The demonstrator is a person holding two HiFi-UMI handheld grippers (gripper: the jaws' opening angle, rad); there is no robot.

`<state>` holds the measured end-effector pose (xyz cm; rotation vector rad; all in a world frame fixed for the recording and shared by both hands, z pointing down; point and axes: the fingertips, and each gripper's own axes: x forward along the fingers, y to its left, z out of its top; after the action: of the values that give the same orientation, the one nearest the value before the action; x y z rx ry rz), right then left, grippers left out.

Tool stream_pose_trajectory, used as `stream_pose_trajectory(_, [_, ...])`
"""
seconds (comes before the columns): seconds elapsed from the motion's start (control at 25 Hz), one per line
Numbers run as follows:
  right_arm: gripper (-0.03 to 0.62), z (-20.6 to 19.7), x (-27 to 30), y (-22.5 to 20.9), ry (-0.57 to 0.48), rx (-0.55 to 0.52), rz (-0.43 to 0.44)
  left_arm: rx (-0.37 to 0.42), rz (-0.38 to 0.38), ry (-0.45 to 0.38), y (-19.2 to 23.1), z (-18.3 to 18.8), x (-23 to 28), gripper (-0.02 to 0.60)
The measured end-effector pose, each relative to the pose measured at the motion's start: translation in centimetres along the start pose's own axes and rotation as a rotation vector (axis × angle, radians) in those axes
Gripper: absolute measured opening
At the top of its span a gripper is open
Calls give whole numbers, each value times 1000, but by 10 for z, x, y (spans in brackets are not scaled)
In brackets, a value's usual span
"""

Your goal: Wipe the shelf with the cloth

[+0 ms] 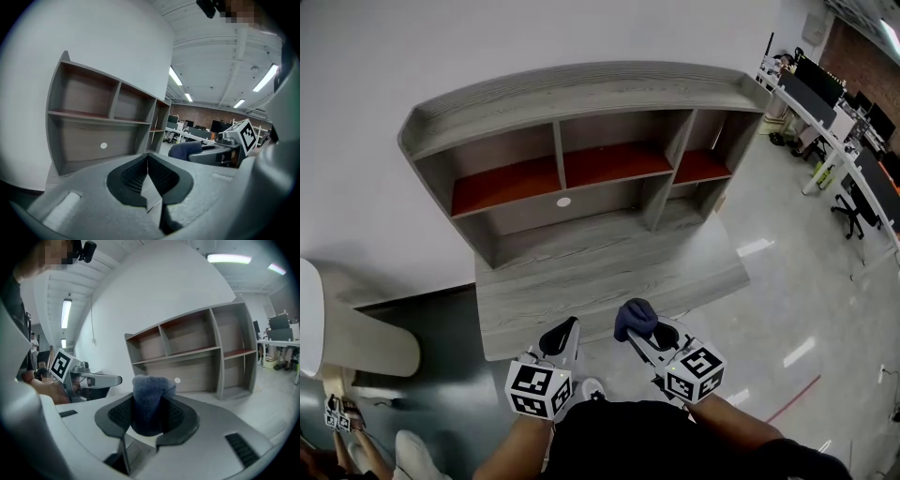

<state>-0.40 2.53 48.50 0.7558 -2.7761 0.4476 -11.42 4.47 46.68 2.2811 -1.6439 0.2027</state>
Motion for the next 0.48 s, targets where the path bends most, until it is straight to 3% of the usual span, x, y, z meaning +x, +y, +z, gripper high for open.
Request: stream_pose_trajectory(0.48, [137, 16, 36, -26, 2, 0, -37, -6, -28, 20, 36, 5, 36, 9])
